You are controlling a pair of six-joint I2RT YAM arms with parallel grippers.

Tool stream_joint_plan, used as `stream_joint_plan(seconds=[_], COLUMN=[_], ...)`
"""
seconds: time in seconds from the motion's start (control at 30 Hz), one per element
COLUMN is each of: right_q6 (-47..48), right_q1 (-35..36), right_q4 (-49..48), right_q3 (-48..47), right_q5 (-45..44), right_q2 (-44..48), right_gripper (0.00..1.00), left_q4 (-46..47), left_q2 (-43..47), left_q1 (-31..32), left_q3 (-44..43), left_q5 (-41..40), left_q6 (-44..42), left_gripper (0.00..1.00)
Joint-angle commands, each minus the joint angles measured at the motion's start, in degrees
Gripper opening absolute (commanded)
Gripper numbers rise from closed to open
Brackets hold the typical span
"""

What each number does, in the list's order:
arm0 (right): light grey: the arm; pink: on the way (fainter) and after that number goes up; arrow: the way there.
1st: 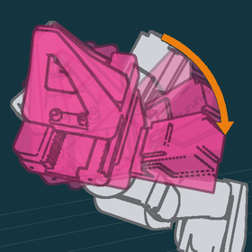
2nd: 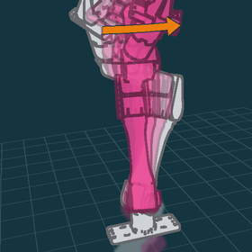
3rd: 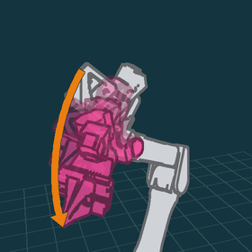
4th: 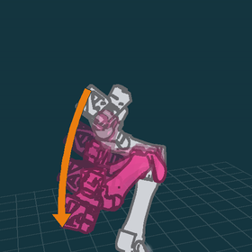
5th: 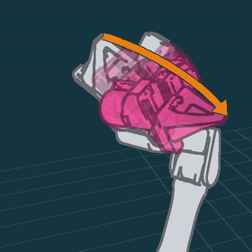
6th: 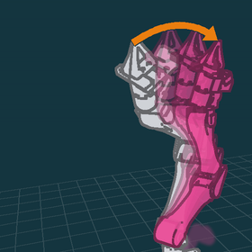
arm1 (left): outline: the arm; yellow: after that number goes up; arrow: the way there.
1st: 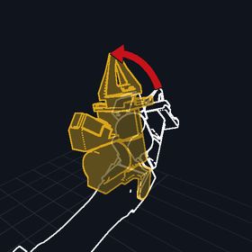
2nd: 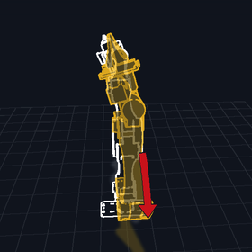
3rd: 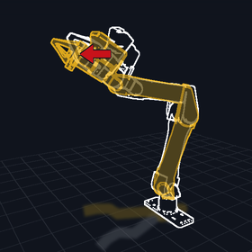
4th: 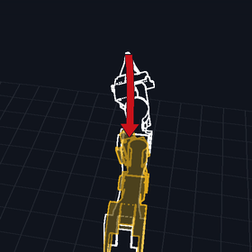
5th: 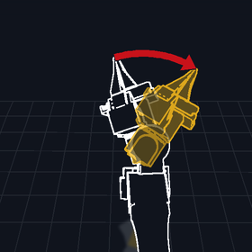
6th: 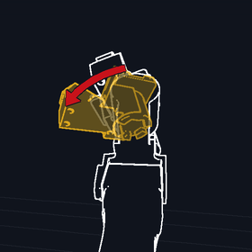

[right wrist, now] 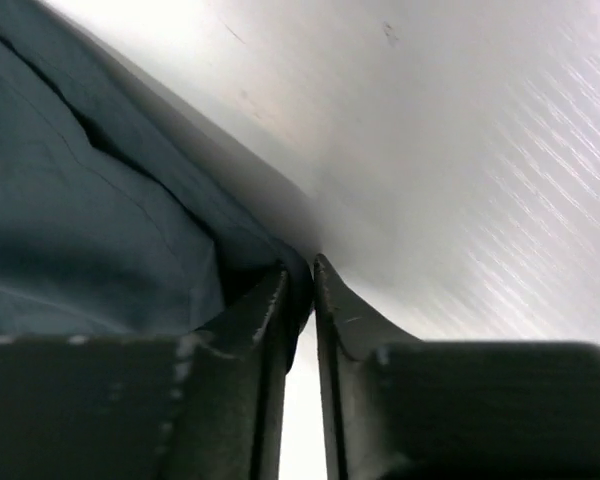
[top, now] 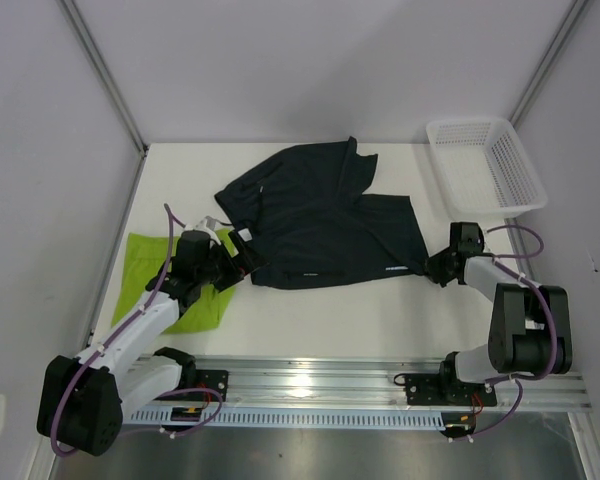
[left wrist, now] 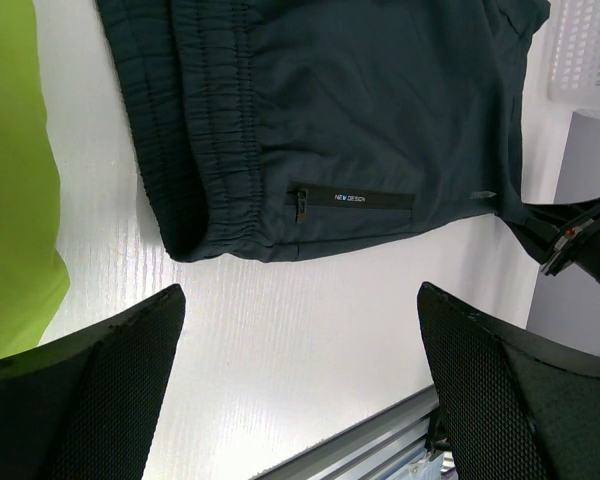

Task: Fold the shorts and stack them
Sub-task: Fold the shorts

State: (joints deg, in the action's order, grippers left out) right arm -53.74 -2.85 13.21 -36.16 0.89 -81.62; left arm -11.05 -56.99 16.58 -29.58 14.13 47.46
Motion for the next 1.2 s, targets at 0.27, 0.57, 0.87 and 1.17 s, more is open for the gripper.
stream_joint_plan(seconds=[0.27, 0.57, 0.87, 1.17], right_q6=[6.01, 7.77, 10.58, 9.97], right_q1=[-1.89, -2.42, -1.98, -1.37], right_q4=[5.51, 6.56, 1.47, -3.80], right_q3=[-1.28, 2.58, 7.24, 7.68], right_q5=[-6.51, -7.65, 1.39, 4.04], right_q2=[2.96, 16.30, 24.24, 13.96], right_gripper=[0.70, 0.65, 0.59, 0.45], left_q4=[1.21, 0.59, 0.59, 0.41], left_q2=[0.39, 0.83, 2.15, 3.03], left_q1=[-0.49, -0.49, -0.49, -0.58], left_q3=[0.23, -0.12, 0.66, 0.93], left_q5=[0.28, 0.20, 0.19, 0.11], left_q6=[-1.23, -1.67, -1.76, -1.58], left_gripper=[0.99, 0.99, 0.99, 0.99])
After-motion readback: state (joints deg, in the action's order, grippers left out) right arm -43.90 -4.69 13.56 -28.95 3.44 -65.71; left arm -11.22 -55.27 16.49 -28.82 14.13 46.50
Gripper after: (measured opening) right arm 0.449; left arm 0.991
